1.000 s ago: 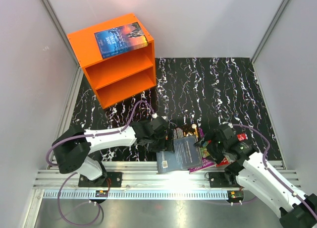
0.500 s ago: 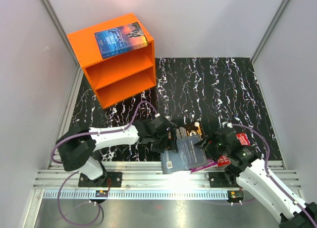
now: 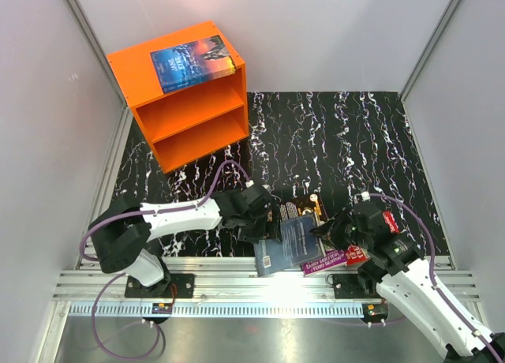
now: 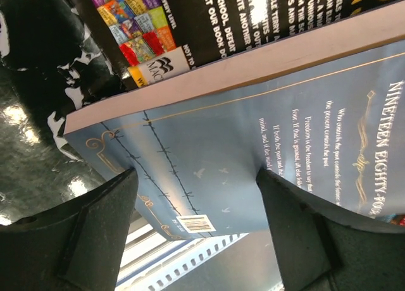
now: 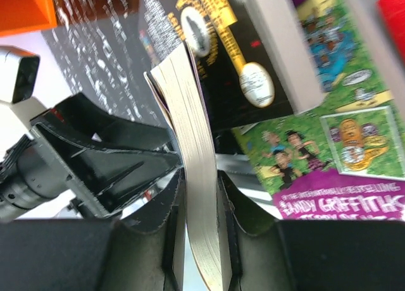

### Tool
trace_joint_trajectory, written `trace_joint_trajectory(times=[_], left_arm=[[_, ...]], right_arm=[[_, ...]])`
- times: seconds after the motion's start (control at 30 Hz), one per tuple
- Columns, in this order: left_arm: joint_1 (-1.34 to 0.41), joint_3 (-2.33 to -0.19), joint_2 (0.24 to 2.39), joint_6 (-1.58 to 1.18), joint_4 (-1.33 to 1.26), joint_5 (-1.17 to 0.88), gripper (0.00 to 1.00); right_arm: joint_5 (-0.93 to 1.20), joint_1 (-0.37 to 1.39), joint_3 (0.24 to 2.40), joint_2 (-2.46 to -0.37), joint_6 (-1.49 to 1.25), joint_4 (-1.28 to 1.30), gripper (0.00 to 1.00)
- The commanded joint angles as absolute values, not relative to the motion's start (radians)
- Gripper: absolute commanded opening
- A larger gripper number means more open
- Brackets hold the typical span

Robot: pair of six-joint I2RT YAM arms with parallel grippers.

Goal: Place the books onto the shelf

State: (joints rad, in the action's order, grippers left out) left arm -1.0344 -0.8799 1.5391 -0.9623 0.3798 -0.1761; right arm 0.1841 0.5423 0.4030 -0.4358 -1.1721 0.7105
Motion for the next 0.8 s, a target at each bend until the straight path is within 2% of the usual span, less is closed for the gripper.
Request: trace_joint_trajectory(times=[0.0,0.13,0.27,0.4,0.47,0.6,0.77], left_arm=[[-1.054,-0.993,1.490,-0.928,0.527,-0.073,0.89],[-1.013,-1.147,1.358,-0.887,0.730,0.041,0.99],[-0.925,-1.242,1.195,-0.827,0.877,0.106,0.99],[-0.740,-1.175,0.973,-0.779,0.812,0.005,0.99],[-0.680,-1.120,0.855,-0.772,0.729,-0.063,0.99],[-0.630,-1.153,0.821,-0.784,0.698,-0.104,0.99],[-0.612,-1.177,0.838,-0.811,0.625,-0.089,0.99]], right_arm=[[0.267,0.551,0.512,-0.486,-1.172,0.649,0.00],[0.238,0.549,0.671,-0.590,-1.140,0.673,0.00],[0.193,0.551,0.923,-0.738,-1.059,0.680,0.00],[0.218,0.551,1.255,-0.957,-1.014,0.698,0.00],[0.227,0.549,1.346,-1.012,-1.011,0.678,0.00],[0.279,0.542,1.599,-1.185,-1.029,0.637,0.00],[0.394,0.535,1.752,-1.295,-1.107,0.568,0.00]])
